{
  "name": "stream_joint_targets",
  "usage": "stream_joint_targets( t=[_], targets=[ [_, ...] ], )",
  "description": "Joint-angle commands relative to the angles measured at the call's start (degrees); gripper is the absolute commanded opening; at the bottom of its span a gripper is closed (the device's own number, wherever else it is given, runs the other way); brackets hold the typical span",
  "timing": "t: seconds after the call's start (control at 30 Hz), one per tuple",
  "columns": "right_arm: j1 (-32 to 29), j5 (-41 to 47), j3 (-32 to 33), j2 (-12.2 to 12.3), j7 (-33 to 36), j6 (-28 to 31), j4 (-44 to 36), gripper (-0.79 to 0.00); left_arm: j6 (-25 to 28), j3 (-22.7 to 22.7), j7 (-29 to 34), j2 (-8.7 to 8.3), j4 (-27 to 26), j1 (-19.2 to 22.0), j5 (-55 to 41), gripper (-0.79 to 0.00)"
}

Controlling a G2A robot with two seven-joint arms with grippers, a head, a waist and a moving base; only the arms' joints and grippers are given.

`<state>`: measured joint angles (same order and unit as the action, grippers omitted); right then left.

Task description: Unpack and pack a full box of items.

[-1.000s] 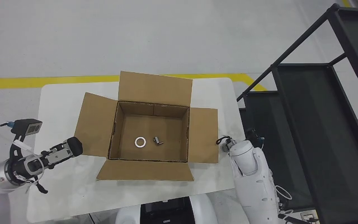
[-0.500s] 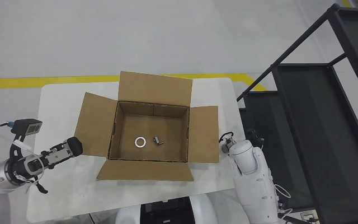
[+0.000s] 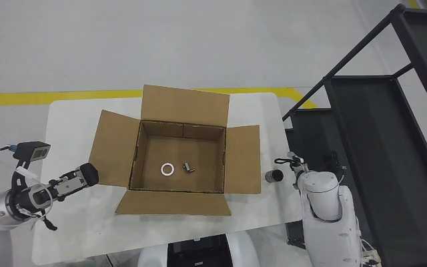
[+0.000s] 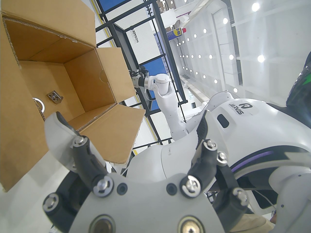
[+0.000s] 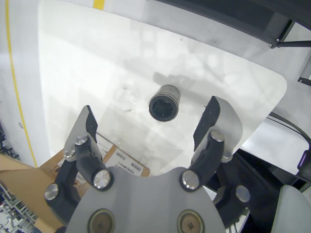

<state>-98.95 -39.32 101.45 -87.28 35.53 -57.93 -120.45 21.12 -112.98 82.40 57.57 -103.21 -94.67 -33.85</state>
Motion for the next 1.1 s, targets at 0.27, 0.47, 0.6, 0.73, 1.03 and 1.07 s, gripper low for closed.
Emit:
stream_joint_targets(
  t=[0.27,0.47,0.6,0.73,1.03,1.07],
  targets=[
    [-2.8,9.8,0.5,-0.3,-3.3,10.3,-14.2,0.0,0.0,0.0,0.0,0.0,0.0,0.0,0.0,0.0],
    [0.5,1.1,-7.4,1.1,1.4,18.5,-14.2,0.0,0.0,0.0,0.0,0.0,0.0,0.0,0.0,0.0],
    [3.8,-2.5,-12.6,1.5,2.8,20.8,-14.2,0.0,0.0,0.0,0.0,0.0,0.0,0.0,0.0,0.0],
    [5.3,-5.3,-18.2,1.9,6.6,22.1,-14.2,0.0,0.0,0.0,0.0,0.0,0.0,0.0,0.0,0.0],
    [6.3,-19.7,-31.0,2.9,17.6,17.7,-14.2,0.0,0.0,0.0,0.0,0.0,0.0,0.0,0.0,0.0],
    [6.3,-21.8,-32.4,3.0,19.0,17.5,-14.1,0.0,0.0,0.0,0.0,0.0,0.0,0.0,0.0,0.0]
  ],
)
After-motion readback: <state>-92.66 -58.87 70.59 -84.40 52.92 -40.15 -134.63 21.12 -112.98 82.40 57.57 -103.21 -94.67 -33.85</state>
